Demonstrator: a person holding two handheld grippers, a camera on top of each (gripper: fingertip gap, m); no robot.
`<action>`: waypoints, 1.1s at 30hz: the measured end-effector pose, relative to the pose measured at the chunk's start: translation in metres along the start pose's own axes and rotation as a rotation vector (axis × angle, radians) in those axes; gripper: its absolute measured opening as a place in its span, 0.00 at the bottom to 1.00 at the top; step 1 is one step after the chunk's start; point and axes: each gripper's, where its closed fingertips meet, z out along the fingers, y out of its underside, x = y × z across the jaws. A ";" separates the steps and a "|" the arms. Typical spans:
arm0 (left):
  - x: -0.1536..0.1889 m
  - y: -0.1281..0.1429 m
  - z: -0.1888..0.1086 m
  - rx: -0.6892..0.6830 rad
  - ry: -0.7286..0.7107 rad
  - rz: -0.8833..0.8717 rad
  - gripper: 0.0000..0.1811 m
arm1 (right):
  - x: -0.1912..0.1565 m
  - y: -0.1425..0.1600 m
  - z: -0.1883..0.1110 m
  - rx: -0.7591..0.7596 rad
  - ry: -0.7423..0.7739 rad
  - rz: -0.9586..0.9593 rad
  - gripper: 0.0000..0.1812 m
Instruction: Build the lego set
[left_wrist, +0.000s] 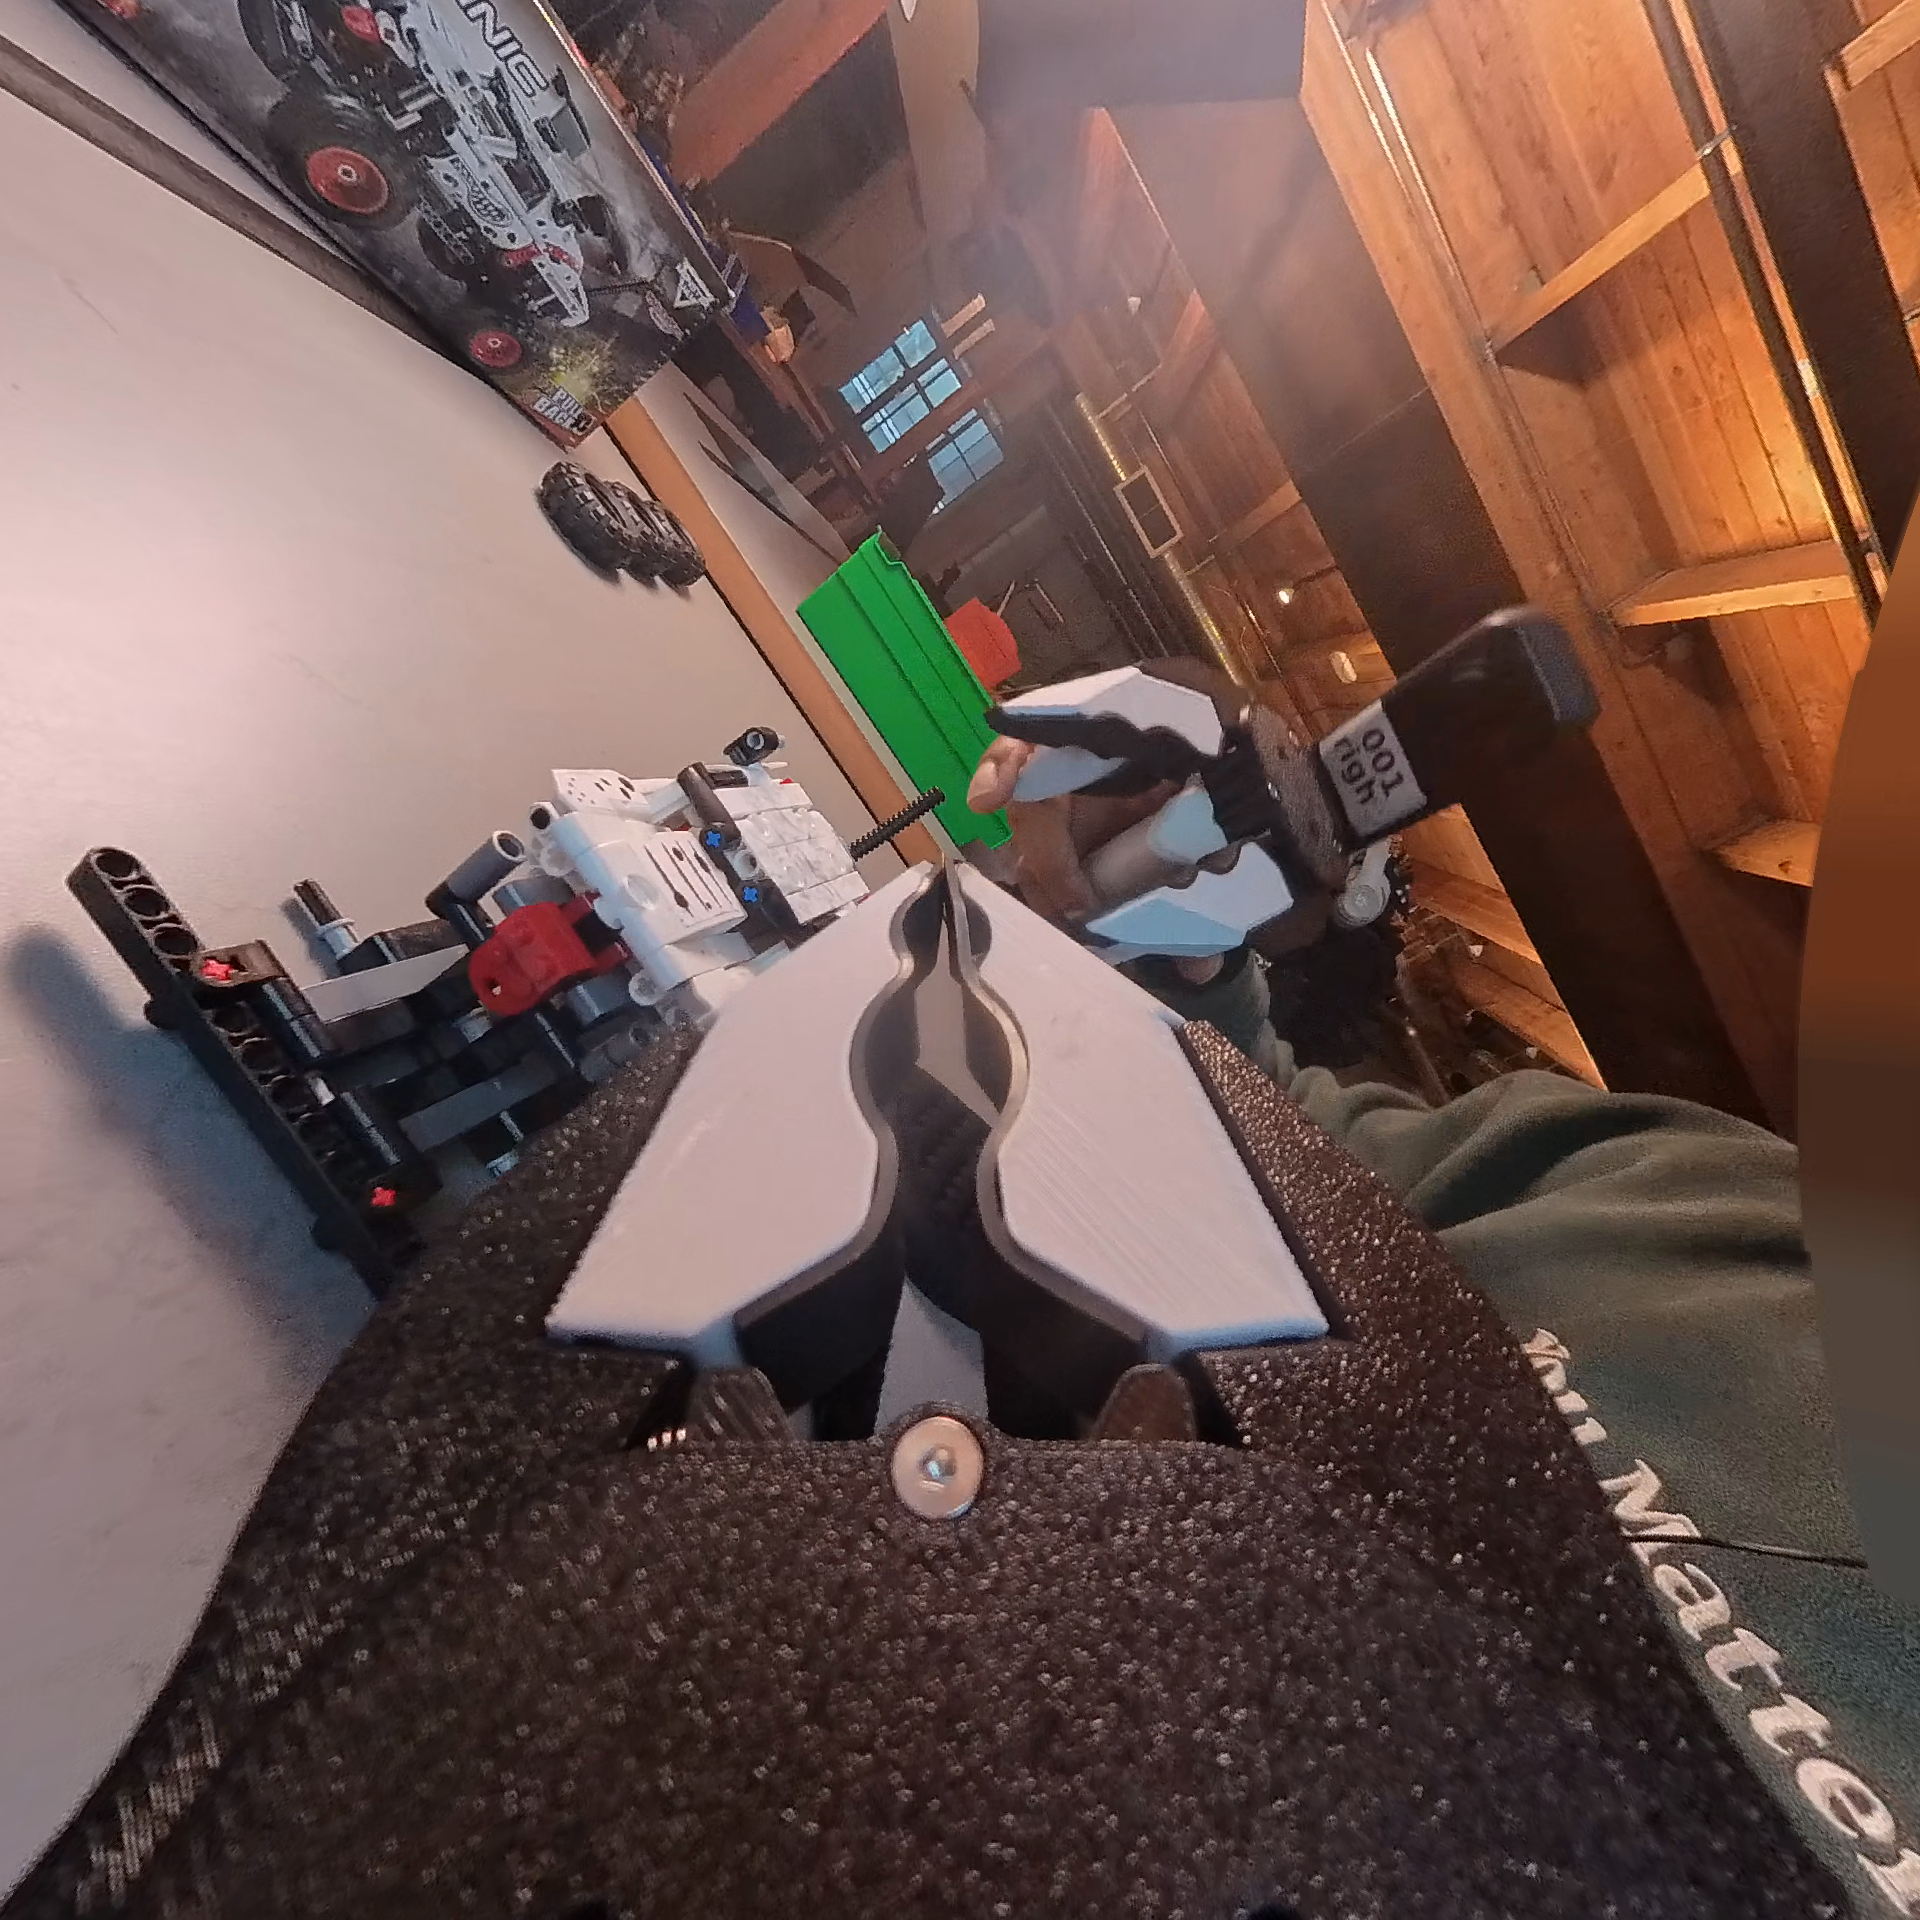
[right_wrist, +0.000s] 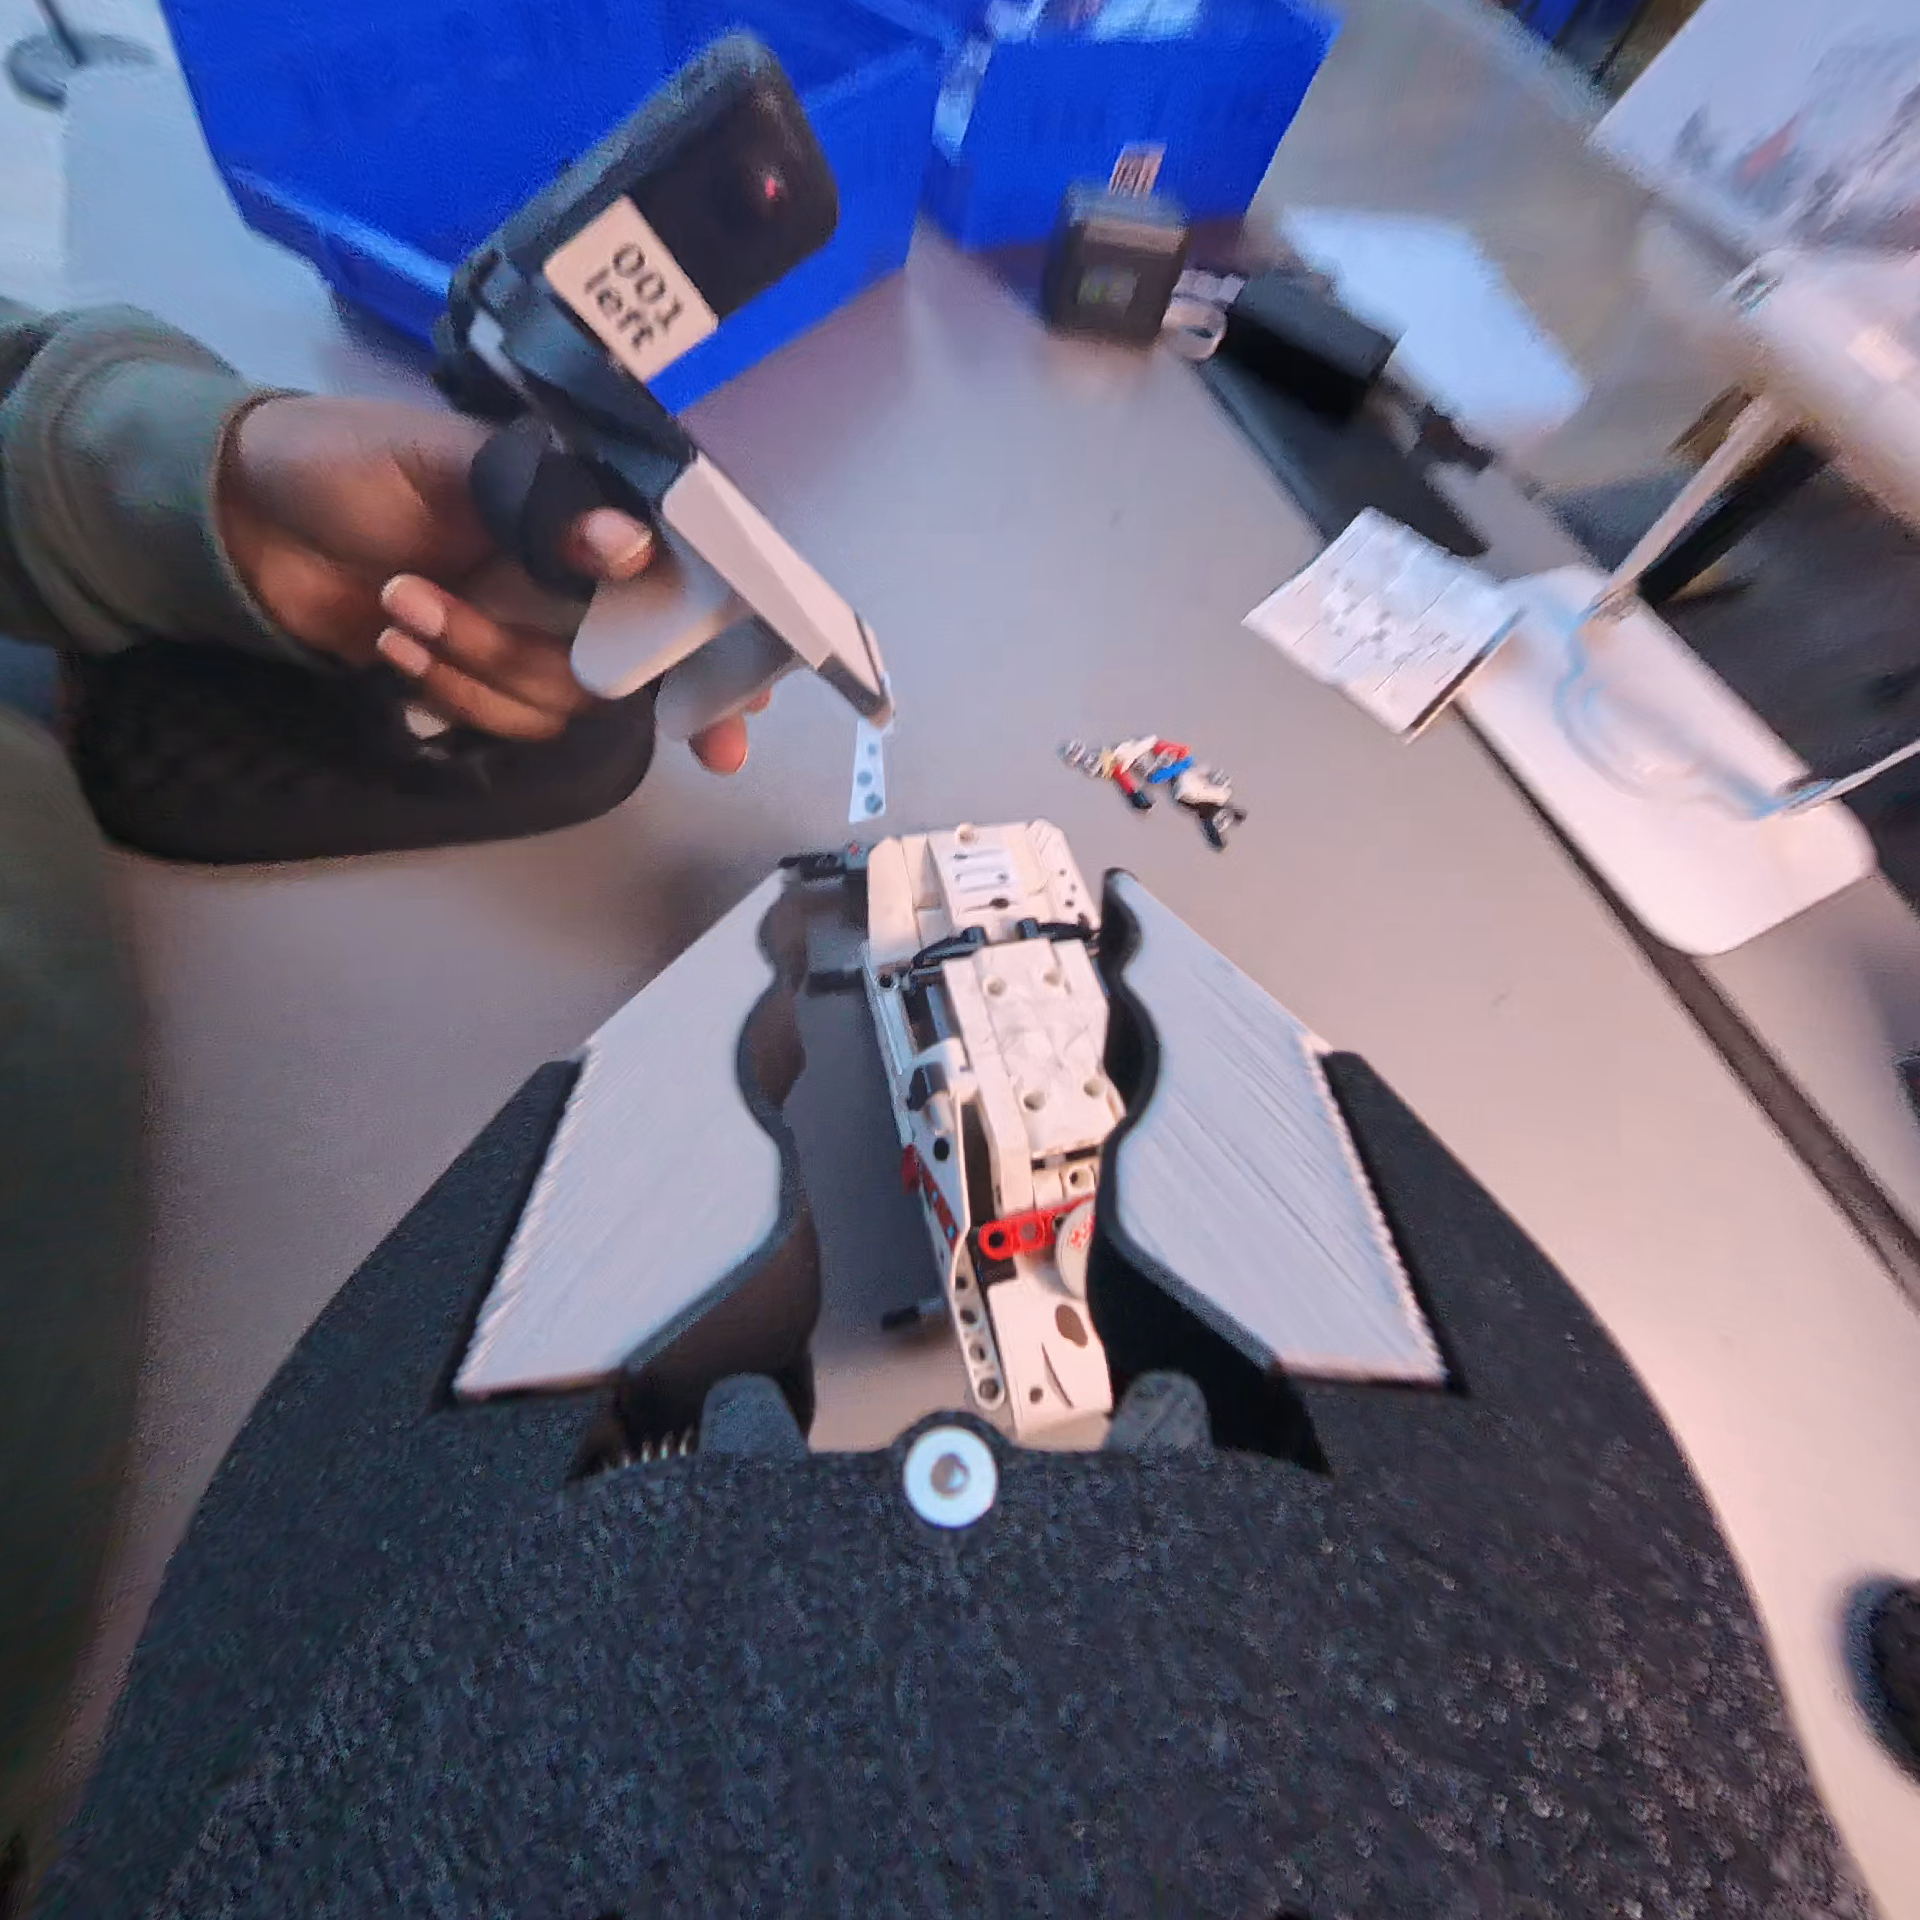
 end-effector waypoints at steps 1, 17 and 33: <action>0.001 0.001 0.001 0.000 0.002 -0.004 0.00 | -0.001 -0.002 0.000 0.065 0.065 -0.039 0.25; 0.022 0.011 0.012 -0.040 0.086 0.012 0.00 | -0.035 -0.002 0.006 0.530 -0.174 0.925 0.02; 0.021 0.012 0.012 -0.037 0.106 -0.024 0.00 | -0.031 0.004 0.011 0.550 -0.179 0.991 0.04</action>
